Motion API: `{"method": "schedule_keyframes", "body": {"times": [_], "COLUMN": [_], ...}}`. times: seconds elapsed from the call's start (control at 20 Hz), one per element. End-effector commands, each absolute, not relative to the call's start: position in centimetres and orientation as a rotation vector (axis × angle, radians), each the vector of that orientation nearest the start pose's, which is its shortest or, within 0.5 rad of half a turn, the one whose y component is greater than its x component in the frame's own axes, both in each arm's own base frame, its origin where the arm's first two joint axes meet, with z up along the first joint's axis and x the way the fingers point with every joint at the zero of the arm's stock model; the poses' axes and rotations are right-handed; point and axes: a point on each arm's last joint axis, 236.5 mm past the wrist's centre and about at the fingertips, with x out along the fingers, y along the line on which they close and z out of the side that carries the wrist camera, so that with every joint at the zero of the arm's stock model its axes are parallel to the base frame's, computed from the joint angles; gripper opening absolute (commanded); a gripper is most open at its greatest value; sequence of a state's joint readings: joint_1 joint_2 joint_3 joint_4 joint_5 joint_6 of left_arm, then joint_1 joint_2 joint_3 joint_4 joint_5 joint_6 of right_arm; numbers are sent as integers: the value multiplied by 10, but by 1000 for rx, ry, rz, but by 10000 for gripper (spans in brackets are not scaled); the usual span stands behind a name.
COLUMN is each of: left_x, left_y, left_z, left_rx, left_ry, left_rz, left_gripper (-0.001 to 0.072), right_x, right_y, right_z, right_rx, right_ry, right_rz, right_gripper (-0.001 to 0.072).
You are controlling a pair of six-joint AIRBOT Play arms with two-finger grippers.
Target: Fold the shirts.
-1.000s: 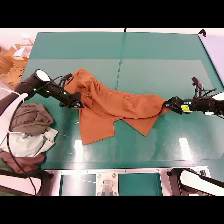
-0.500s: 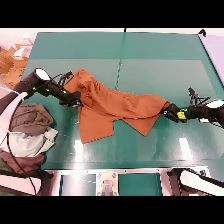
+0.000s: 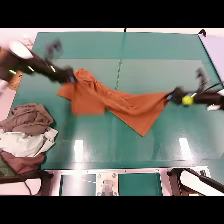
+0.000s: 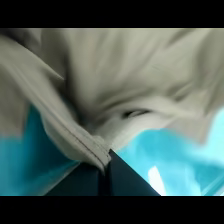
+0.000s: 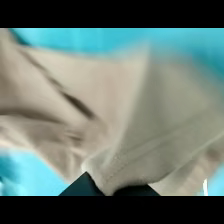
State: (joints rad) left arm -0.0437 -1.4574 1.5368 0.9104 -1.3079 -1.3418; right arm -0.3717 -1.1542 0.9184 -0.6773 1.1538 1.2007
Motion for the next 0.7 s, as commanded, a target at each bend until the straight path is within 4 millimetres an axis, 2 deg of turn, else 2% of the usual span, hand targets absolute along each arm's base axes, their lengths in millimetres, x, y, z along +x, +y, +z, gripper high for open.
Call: {"method": "schedule_keyframes", "body": {"times": [0.0,0.05,0.15,0.25,0.3,0.4,0.45,0.55,0.65], "left_x": [414,393,333,266,236,194,181,168,170], "left_y": [-144,-138,-128,-118,-110,-86,-73,-53,-45], "left_z": [312,378,485,553,575,598,601,600,589], "left_rx": [-220,-192,-152,-125,-101,-37,-5,39,58], "left_ry": [660,495,196,-49,-141,-255,-280,-283,-238], "left_rz": [-621,-608,-577,-538,-500,-380,-314,-212,-176], "left_gripper": [23,23,23,23,23,23,23,23,23], "right_x": [371,366,339,307,289,256,242,221,208], "right_y": [20,10,2,9,17,37,43,49,54], "right_z": [227,282,379,447,478,519,527,530,529], "right_rx": [638,584,469,383,345,276,246,220,188], "right_ry": [702,573,351,185,99,-20,-46,-68,-73], "right_rz": [442,421,362,307,287,267,237,176,147], "right_gripper": [14,14,14,14,14,14,14,14,14]}}
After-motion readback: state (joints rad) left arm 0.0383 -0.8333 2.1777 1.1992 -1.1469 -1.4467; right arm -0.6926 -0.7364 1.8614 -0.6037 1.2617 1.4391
